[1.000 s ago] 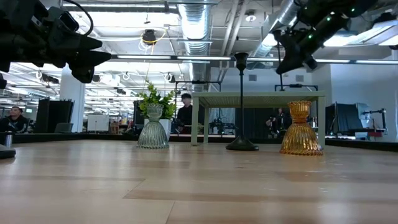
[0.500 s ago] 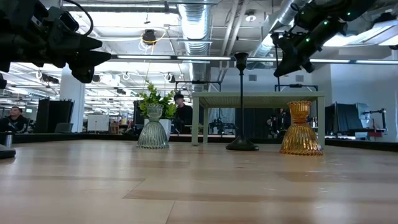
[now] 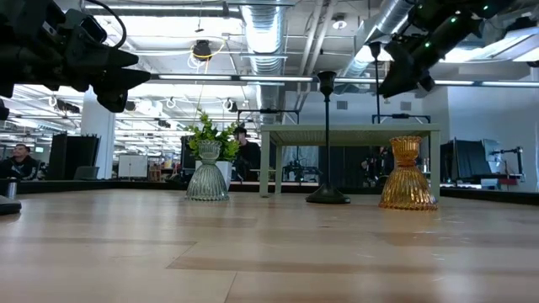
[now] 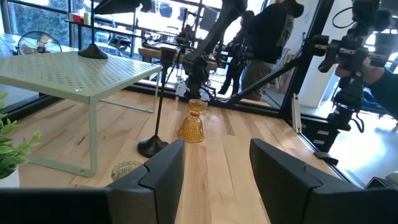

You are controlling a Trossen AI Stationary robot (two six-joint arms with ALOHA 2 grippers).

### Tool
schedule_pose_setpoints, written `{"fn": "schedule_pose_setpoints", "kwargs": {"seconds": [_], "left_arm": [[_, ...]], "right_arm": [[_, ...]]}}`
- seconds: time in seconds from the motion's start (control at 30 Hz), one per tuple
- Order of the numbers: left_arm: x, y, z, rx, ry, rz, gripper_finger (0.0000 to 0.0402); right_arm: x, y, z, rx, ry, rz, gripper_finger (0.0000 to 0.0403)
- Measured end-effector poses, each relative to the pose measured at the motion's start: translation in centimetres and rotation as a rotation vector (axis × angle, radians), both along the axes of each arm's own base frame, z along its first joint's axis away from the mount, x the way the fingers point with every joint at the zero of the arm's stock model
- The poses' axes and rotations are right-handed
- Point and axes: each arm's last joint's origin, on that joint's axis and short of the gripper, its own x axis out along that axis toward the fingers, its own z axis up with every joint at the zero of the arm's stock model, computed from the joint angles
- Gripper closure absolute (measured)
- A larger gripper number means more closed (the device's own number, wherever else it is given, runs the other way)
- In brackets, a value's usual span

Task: Pick & Place candle stick holders
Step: Put the right gold glass candle holder on the shelf

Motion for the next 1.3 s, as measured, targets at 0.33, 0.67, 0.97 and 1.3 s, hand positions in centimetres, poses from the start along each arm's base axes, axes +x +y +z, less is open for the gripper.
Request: {"fn": "schedule_pose_setpoints", "kwargs": {"seconds": [0.33, 0.67, 0.97, 1.3], "left_arm": [[0.0, 0.0, 0.0, 0.000, 0.000, 0.000, 0.0220], [0.0, 0.0, 0.0, 0.000, 0.000, 0.000, 0.0220], [0.0, 0.0, 0.0, 0.000, -0.001, 0.000, 0.0220], [0.0, 0.0, 0.0, 0.000, -0.001, 0.000, 0.0220]], "right_arm": [[-3.1, 5.4, 1.7, 0.073, -0.023, -0.001, 0.0238], [-5.3, 11.5, 2.5, 0.199, -0.157, 0.179, 0.0272], [-5.5, 14.1, 1.0, 0.288, -0.204, 0.362, 0.0293], [-2.9, 14.7, -3.6, 0.405, -0.213, 0.480, 0.0295]]}}
